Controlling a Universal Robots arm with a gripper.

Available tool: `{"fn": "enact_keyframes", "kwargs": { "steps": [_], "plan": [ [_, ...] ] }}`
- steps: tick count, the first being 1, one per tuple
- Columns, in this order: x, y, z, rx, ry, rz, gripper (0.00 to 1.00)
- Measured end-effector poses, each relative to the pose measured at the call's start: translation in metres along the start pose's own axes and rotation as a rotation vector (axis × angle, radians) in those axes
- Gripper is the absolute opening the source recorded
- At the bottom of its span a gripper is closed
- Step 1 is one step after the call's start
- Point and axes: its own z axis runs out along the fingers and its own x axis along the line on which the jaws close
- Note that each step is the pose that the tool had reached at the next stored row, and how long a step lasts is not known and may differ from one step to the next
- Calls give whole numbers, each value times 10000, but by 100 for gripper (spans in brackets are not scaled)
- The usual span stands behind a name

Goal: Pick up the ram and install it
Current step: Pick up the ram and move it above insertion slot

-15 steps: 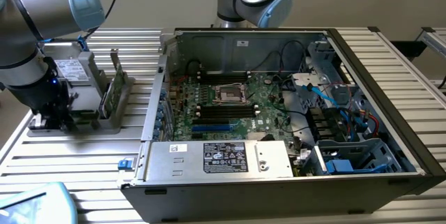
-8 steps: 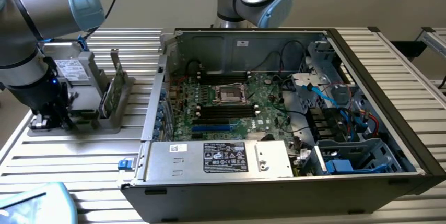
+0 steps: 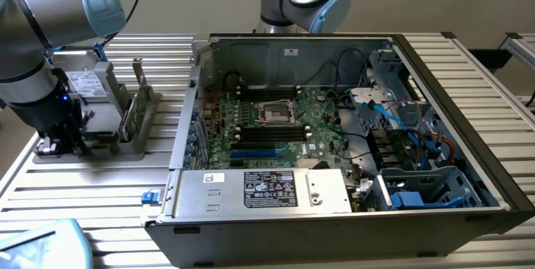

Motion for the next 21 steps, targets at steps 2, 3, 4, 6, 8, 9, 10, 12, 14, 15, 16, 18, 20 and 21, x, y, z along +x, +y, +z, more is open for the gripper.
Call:
{"fn": "enact_keyframes", "kwargs": {
  "steps": [2, 3, 4, 6, 8, 9, 10, 12, 14, 15, 16, 18, 20, 21],
  "plan": [
    [0, 0, 0, 0, 0, 0, 14],
    [0, 0, 0, -1, 0, 0, 14],
    [0, 0, 0, -3, 0, 0, 14],
    [-1, 0, -9, -12, -3, 2, 14],
    [-3, 0, -43, -36, -4, 2, 14],
    [-5, 1, -63, -48, -4, 4, 14],
    [-6, 2, -85, -61, -5, 5, 14],
    [-8, 4, -122, -83, -6, 5, 14],
    [-10, 5, -153, -102, -7, 7, 14],
    [-12, 6, -167, -110, -7, 8, 14],
    [-12, 7, -182, -119, -9, 8, 14],
    [-15, 7, -226, -150, -11, 10, 14],
    [-18, 6, -277, -182, -12, 12, 14],
    [-20, 5, -305, -199, -14, 12, 14]
  ]
}}
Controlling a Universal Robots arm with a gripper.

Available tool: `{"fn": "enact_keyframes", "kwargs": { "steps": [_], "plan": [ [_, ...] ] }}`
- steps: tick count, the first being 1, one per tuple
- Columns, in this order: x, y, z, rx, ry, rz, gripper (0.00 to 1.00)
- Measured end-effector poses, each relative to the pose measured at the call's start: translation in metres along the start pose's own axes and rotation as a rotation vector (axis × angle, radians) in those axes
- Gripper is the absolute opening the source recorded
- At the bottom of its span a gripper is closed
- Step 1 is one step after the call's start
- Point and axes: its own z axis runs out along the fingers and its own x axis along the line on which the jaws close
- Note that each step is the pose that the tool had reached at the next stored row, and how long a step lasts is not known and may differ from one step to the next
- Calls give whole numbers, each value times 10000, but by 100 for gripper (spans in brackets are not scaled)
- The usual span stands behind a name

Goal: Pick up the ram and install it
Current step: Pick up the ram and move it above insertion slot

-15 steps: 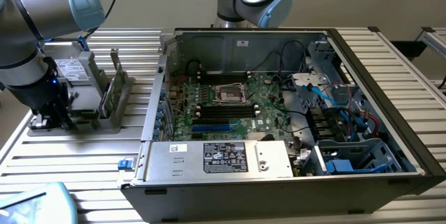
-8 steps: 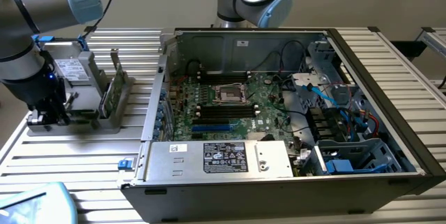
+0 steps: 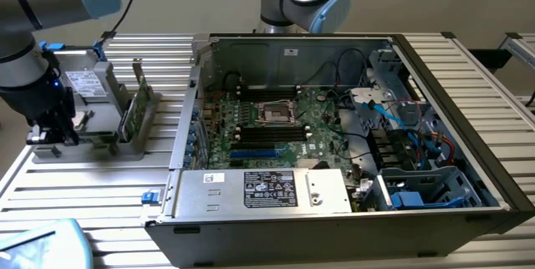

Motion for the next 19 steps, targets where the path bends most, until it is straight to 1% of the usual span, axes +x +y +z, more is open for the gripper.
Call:
{"fn": "enact_keyframes", "kwargs": {
  "steps": [4, 6, 11, 14, 16, 19],
  "plan": [
    [-7, -14, -162, -107, -8, 8, 14],
    [-10, -35, -238, -160, -13, 11, 14],
    [-9, -132, -372, -328, -24, 22, 14],
    [-9, -201, -446, -413, -29, 28, 14],
    [-10, -233, -504, -447, -31, 30, 14],
    [-14, -265, -601, -473, -32, 32, 14]
  ]
}}
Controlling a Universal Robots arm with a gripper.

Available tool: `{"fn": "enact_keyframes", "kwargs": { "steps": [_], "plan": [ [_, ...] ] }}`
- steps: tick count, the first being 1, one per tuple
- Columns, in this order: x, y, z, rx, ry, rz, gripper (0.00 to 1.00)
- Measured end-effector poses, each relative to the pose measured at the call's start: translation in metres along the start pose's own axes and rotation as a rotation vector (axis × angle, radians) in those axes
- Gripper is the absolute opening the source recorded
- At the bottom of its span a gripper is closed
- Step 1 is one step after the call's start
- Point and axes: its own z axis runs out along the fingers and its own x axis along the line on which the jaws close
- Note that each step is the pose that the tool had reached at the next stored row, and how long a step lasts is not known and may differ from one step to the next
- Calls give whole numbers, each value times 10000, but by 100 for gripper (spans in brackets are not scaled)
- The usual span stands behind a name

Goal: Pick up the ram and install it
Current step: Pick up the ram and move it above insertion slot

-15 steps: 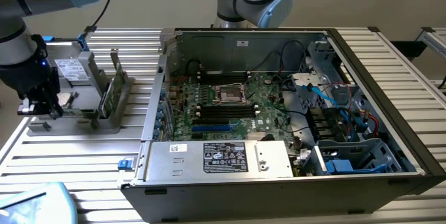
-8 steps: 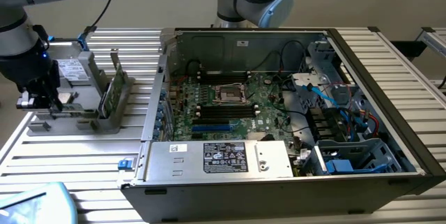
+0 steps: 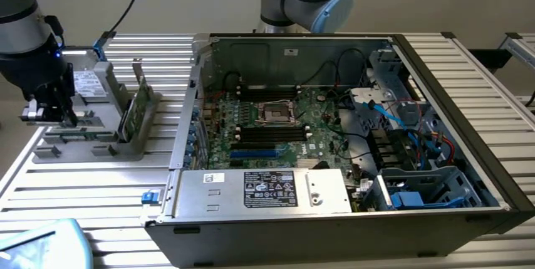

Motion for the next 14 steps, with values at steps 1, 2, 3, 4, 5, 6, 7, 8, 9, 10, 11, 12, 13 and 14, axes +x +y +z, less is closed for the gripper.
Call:
{"fn": "enact_keyframes", "kwargs": {
  "steps": [1, 2, 3, 4, 5, 6, 7, 8, 9, 10, 11, 12, 13, 14],
  "plan": [
    [-1, -17, -27, -1, -2, 0, 14],
    [0, -43, -50, -4, -1, 0, 14],
    [1, -73, -65, -4, -2, 1, 14],
    [2, -105, -77, -4, -1, 0, 14],
    [4, -138, -90, -5, -1, 0, 14],
    [5, -167, -100, -4, -1, 0, 14],
    [6, -197, -111, -4, -1, -1, 14],
    [8, -228, -124, -5, -1, -2, 14],
    [9, -259, -137, -5, -1, -2, 14],
    [10, -292, -151, -5, -1, -2, 14],
    [11, -320, -167, -5, -1, -3, 14],
    [12, -346, -185, -4, -1, -4, 14],
    [12, -367, -208, -5, 0, -6, 14],
    [12, -385, -231, -5, -1, -7, 14]
  ]
}}
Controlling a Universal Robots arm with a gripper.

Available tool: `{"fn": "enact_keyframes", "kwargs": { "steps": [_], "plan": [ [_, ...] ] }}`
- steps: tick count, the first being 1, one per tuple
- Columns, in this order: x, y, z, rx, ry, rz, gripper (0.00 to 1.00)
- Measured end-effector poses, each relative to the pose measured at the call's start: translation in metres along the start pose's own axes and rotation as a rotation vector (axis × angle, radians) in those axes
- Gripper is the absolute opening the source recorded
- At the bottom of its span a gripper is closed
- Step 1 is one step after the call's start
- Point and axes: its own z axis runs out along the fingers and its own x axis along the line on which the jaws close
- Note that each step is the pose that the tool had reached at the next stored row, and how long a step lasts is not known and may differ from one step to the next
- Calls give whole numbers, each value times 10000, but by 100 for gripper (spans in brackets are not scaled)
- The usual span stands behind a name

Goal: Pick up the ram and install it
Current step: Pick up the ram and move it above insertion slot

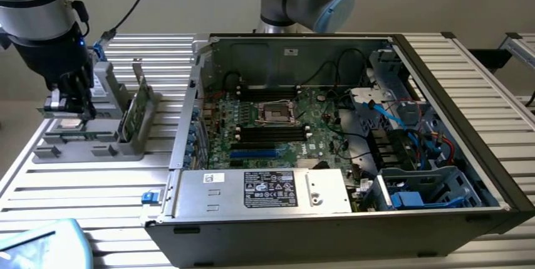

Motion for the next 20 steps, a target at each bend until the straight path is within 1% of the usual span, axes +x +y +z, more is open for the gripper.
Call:
{"fn": "enact_keyframes", "kwargs": {
  "steps": [4, 10, 20],
  "plan": [
    [0, -72, -81, -1, 1, -6, 14],
    [5, -209, -154, 2, 2, -14, 14],
    [5, -370, -324, 36, 4, -16, 14]
  ]
}}
